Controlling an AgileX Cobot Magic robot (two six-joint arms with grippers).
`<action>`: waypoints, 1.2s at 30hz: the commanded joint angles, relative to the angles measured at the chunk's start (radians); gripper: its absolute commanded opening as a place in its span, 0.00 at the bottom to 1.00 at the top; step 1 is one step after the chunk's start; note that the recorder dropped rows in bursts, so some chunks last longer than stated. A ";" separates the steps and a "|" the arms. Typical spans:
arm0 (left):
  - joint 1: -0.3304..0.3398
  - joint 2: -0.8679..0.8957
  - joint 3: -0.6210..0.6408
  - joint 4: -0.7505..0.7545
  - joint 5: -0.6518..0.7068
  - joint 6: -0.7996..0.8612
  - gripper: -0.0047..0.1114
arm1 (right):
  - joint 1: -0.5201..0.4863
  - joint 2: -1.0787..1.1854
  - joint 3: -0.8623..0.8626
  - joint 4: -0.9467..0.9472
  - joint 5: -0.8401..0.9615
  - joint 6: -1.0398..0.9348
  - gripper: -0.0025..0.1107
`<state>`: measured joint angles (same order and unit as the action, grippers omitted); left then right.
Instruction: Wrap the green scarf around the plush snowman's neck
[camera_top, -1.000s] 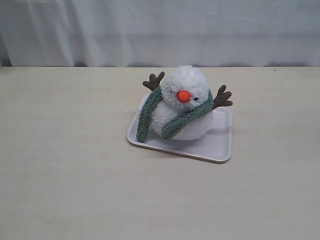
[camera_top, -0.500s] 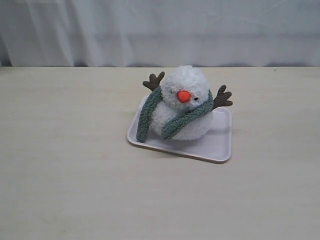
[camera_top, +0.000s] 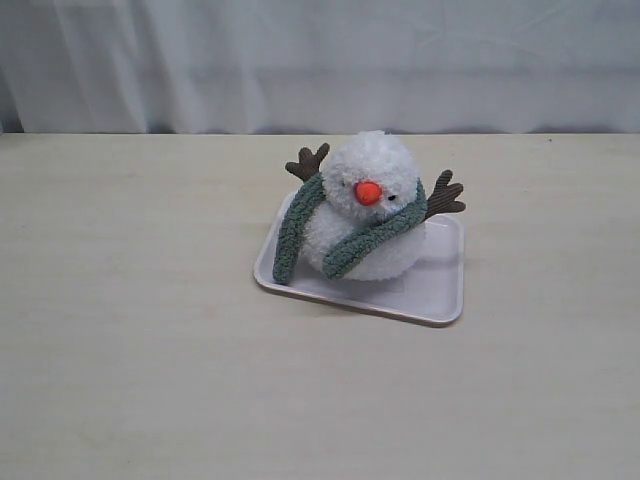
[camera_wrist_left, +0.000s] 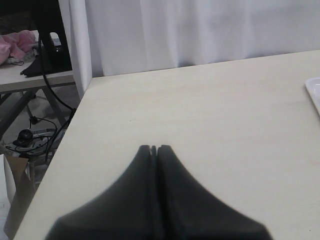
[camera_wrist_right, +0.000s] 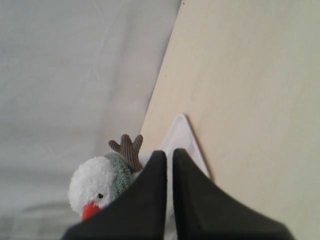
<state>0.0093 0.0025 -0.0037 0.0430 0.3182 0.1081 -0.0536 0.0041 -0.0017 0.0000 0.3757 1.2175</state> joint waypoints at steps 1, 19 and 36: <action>-0.006 -0.003 0.004 -0.001 -0.009 -0.001 0.04 | -0.002 -0.004 0.002 -0.007 0.003 -0.002 0.06; -0.006 -0.003 0.004 -0.001 -0.009 -0.001 0.04 | -0.002 -0.004 0.002 -0.007 -0.015 -0.060 0.06; -0.006 -0.003 0.004 -0.001 -0.009 -0.001 0.04 | -0.002 -0.004 0.002 -0.007 -0.015 -0.760 0.06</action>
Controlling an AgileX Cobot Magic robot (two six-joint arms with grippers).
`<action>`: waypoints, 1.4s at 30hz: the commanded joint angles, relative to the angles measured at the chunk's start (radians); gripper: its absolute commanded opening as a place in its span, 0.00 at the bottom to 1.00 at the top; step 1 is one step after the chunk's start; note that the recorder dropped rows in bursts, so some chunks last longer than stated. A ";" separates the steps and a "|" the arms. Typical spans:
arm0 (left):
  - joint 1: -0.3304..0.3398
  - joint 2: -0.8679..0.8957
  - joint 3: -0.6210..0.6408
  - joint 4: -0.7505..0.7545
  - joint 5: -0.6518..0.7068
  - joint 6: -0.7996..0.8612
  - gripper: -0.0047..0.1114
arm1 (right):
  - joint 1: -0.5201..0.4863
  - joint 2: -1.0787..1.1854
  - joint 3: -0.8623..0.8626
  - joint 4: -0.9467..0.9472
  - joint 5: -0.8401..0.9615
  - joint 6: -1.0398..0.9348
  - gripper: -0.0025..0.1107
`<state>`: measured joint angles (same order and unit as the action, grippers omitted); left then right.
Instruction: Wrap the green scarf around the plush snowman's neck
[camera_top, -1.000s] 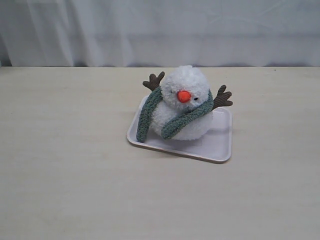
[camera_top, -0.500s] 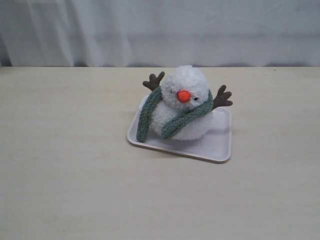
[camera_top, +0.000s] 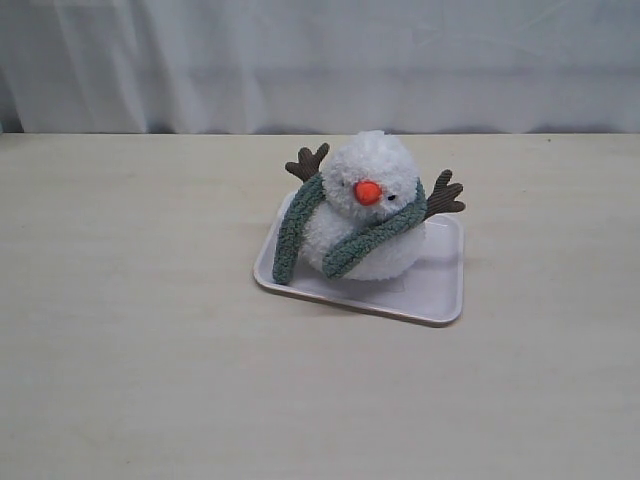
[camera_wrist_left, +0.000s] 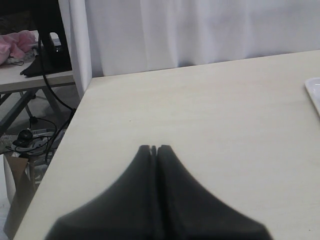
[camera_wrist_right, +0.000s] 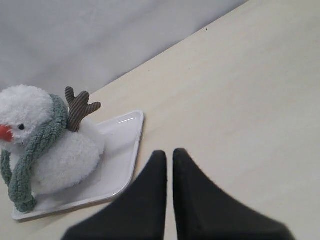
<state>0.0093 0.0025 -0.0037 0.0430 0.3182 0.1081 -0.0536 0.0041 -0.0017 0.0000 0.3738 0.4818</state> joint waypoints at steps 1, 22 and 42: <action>-0.006 -0.003 0.004 -0.001 -0.009 -0.001 0.04 | -0.002 -0.004 0.002 -0.007 -0.013 -0.024 0.06; -0.006 -0.003 0.004 -0.001 -0.009 -0.001 0.04 | -0.002 -0.004 0.002 -0.007 -0.027 -0.585 0.06; -0.006 -0.003 0.004 -0.001 -0.009 -0.001 0.04 | -0.002 -0.004 0.002 -0.007 -0.027 -0.469 0.06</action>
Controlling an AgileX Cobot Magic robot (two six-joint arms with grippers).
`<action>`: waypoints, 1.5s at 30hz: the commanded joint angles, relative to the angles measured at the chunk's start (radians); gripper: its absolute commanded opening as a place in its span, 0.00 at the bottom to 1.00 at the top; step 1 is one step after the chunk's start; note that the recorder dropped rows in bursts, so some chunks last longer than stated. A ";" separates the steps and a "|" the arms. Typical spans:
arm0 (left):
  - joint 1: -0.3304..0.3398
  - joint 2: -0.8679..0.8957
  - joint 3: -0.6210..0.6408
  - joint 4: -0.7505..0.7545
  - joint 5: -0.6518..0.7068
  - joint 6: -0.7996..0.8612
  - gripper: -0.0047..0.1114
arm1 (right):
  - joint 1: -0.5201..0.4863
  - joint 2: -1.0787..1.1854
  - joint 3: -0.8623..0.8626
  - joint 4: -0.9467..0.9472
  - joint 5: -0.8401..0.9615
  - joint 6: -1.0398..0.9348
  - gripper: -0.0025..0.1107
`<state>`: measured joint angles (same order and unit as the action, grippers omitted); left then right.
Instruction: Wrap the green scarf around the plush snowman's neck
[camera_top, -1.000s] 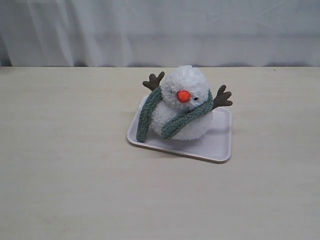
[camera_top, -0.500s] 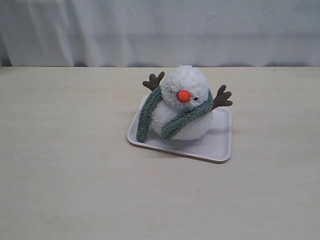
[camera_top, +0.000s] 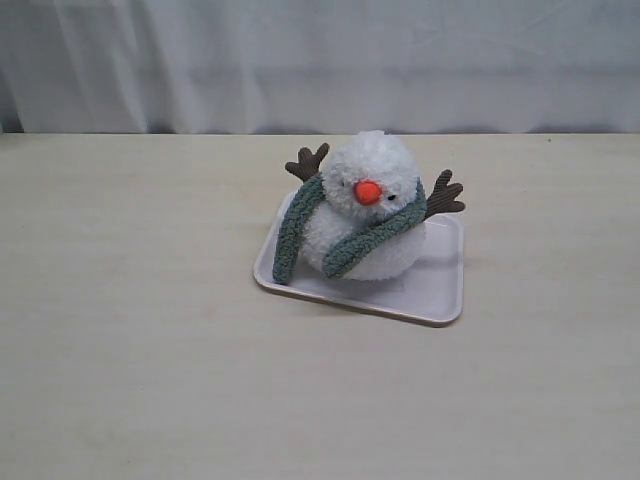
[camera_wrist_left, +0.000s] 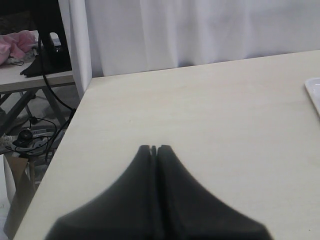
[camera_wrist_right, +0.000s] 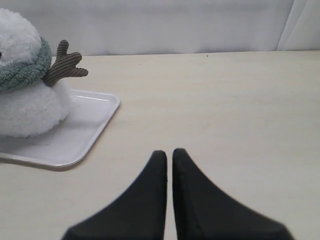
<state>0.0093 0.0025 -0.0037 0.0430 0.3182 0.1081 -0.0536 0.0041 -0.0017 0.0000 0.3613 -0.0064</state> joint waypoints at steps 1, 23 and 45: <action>-0.006 -0.003 0.004 -0.001 -0.009 -0.001 0.04 | -0.002 -0.004 0.002 -0.007 -0.015 0.019 0.06; -0.006 -0.003 0.004 -0.001 -0.009 -0.001 0.04 | -0.002 -0.004 0.002 -0.007 -0.015 -0.065 0.06; -0.006 -0.003 0.004 -0.001 -0.009 -0.001 0.04 | -0.002 -0.004 0.002 -0.007 -0.015 -0.062 0.06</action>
